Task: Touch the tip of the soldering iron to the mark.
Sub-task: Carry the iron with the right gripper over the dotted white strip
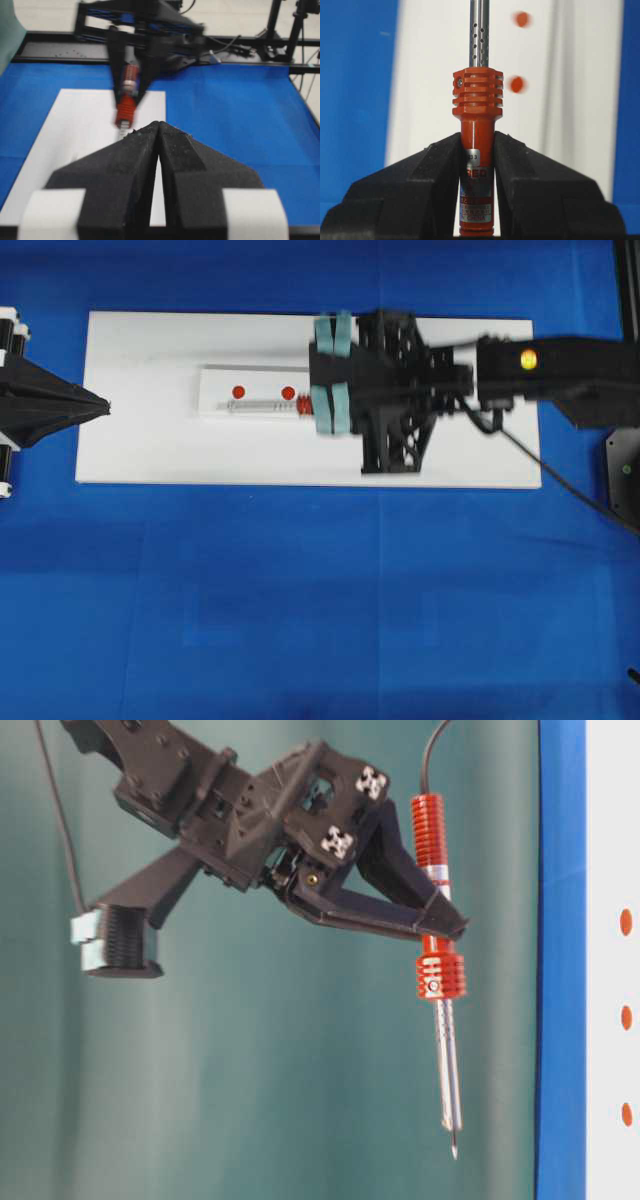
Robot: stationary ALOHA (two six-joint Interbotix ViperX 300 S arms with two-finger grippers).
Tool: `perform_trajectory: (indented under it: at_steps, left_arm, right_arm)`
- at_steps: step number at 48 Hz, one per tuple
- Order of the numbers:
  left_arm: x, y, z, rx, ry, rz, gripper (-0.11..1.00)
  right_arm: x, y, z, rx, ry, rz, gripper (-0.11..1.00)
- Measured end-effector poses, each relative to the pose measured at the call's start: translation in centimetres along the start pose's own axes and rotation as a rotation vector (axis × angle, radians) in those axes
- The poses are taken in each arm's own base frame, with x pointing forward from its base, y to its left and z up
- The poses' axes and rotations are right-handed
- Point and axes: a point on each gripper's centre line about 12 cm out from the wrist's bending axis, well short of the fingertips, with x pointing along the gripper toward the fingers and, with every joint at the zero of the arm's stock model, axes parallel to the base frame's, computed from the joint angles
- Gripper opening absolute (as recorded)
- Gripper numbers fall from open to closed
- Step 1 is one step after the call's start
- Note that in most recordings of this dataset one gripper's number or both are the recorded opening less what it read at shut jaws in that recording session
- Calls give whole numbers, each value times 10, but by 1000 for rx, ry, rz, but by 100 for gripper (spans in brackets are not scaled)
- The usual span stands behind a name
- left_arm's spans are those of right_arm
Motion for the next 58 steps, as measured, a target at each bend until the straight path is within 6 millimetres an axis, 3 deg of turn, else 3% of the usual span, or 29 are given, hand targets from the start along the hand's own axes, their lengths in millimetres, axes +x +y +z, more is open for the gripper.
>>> perform_trajectory:
  at_steps: [17, 32, 58]
  left_arm:
    - [0, 0, 1, -1, -2, 2, 0]
    - [0, 0, 1, -1, -2, 2, 0]
    - [0, 0, 1, 0, -2, 0, 0]
  right_arm:
    - [3, -39, -2, -8, 3, -54, 6]
    - [3, -36, -3, -7, 12, -44, 6]
    - [-1, -32, -29, 14, 241, -34, 6]
